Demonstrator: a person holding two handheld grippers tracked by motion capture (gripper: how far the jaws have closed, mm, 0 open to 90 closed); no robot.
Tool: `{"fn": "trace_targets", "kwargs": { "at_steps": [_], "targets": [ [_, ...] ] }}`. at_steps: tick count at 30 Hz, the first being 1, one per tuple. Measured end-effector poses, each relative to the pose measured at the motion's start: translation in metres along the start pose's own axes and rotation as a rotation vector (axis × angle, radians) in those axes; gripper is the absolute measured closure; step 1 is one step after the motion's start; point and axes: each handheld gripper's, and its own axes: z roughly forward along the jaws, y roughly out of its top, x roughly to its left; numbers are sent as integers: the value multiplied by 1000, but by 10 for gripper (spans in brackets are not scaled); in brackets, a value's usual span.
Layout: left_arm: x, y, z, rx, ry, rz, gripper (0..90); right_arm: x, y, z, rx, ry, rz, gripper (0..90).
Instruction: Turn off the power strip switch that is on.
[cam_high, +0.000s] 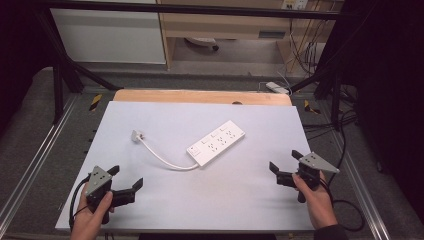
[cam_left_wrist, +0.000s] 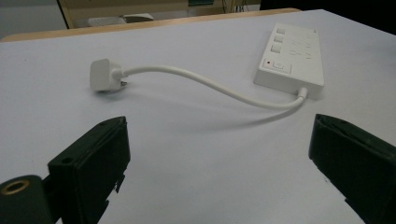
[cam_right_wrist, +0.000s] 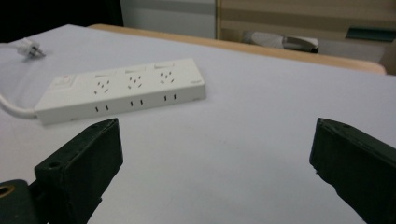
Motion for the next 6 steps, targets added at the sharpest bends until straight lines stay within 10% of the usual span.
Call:
{"fn": "trace_targets", "kwargs": {
  "at_steps": [6],
  "targets": [
    [0, 0, 0, -2, -1, -1, 52, 7, -12, 17, 97, 18, 16, 34]
  ]
}}
